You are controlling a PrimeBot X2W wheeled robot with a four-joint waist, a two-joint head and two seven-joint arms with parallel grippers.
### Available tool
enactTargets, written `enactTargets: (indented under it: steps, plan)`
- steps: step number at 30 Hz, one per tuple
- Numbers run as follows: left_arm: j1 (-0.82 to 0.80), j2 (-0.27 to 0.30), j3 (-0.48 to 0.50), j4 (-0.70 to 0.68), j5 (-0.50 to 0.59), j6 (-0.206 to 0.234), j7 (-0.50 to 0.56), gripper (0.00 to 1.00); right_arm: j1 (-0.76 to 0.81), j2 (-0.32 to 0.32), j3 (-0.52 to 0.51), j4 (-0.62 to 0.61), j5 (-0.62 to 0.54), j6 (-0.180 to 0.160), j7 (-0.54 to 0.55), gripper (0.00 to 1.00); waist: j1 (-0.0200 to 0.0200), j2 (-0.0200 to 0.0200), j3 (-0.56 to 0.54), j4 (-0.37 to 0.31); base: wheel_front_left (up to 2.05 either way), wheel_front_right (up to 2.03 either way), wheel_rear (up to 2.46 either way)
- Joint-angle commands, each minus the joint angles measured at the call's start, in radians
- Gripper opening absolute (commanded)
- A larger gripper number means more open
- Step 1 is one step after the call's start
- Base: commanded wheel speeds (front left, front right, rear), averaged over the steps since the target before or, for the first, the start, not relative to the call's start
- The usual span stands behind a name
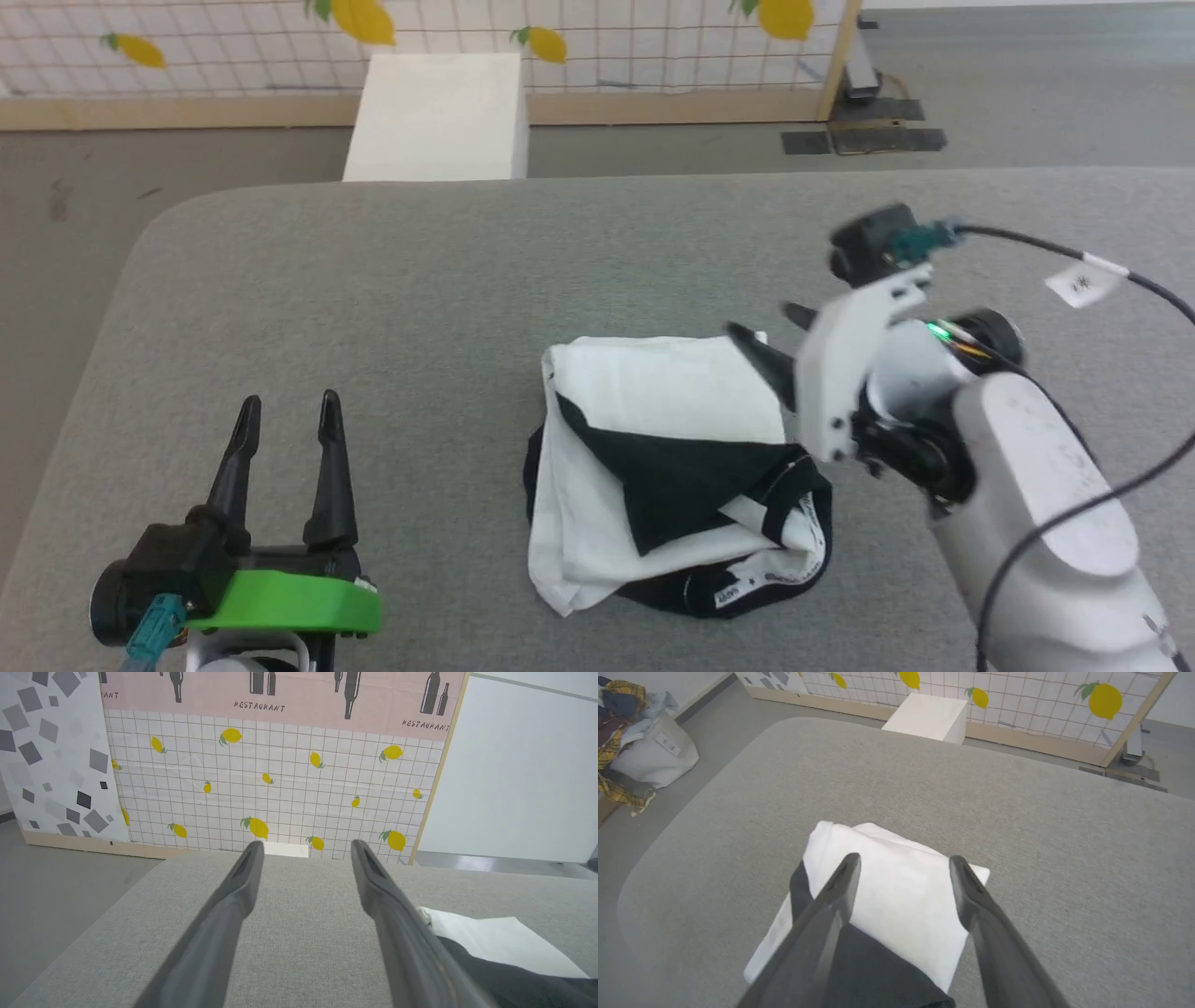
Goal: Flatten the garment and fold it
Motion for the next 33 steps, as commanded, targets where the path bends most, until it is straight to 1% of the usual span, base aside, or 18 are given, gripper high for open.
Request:
enactTargets:
  steps: [1, 3, 6, 12, 16, 23, 28, 29, 30, 31, 33]
  plan:
    - [0.009, -0.004, -0.003, -0.003, 0.003, -0.001, -0.005, 1.0, 0.025, -0.01, -0.017, 0.008, -0.041, -0.001, 0.009, 1.0, 0.0, 0.0, 0.0, -0.018, 0.0, 0.0, 0.0]
    - [0.006, -0.004, -0.006, -0.003, 0.003, -0.002, -0.005, 1.0, 0.047, -0.009, -0.056, 0.025, -0.08, -0.001, 0.026, 1.0, 0.0, 0.0, 0.009, -0.02, 0.0, 0.0, 0.0]
    - [-0.002, -0.004, -0.015, -0.003, 0.002, -0.003, -0.005, 1.0, 0.066, -0.002, -0.08, 0.052, -0.142, -0.001, 0.043, 1.0, 0.0, 0.0, 0.028, -0.015, 0.0, 0.0, 0.0]
    - [-0.022, -0.004, -0.037, 0.003, -0.004, -0.004, -0.005, 1.0, 0.058, 0.03, -0.076, 0.136, -0.23, -0.001, 0.062, 1.0, 0.0, 0.0, 0.067, 0.019, 0.0, 0.0, 0.0]
    - [-0.032, -0.004, -0.041, 0.007, -0.007, -0.005, -0.005, 1.0, 0.041, 0.045, -0.058, 0.197, -0.244, -0.001, 0.078, 1.0, 0.0, 0.0, 0.084, 0.042, 0.0, 0.0, 0.0]
    - [-0.031, -0.004, -0.042, 0.014, -0.007, -0.006, -0.005, 1.0, 0.038, 0.053, -0.007, 0.272, -0.247, -0.001, 0.098, 1.0, 0.0, 0.0, 0.093, 0.058, 0.0, 0.0, 0.0]
    - [-0.046, -0.005, -0.055, 0.019, -0.01, -0.007, -0.005, 1.0, 0.045, 0.054, 0.013, 0.319, -0.221, -0.001, 0.094, 1.0, 0.0, 0.0, 0.1, 0.068, 0.0, 0.0, 0.0]
    - [-0.049, -0.005, -0.058, 0.02, -0.01, -0.007, -0.005, 1.0, 0.043, 0.054, 0.018, 0.325, -0.214, -0.001, 0.089, 0.25, 0.0, 0.0, 0.101, 0.07, 0.0, 0.0, 0.0]
    - [-0.051, -0.005, -0.06, 0.021, -0.011, -0.007, -0.005, 1.0, 0.042, 0.054, 0.02, 0.328, -0.206, -0.001, 0.081, 0.06, 0.0, 0.0, 0.1, 0.071, 0.0, 0.0, 0.0]
    - [-0.052, -0.005, -0.062, 0.022, -0.011, -0.007, -0.005, 1.0, 0.04, 0.054, 0.023, 0.333, -0.201, -0.001, 0.074, 0.0, 0.0, 0.0, 0.099, 0.072, 0.0, 0.0, 0.0]
    - [-0.052, -0.005, -0.062, 0.024, -0.011, -0.007, -0.005, 1.0, 0.034, 0.054, 0.029, 0.336, -0.197, -0.001, 0.062, 0.0, 0.0, 0.0, 0.095, 0.071, 0.0, 0.0, 0.0]
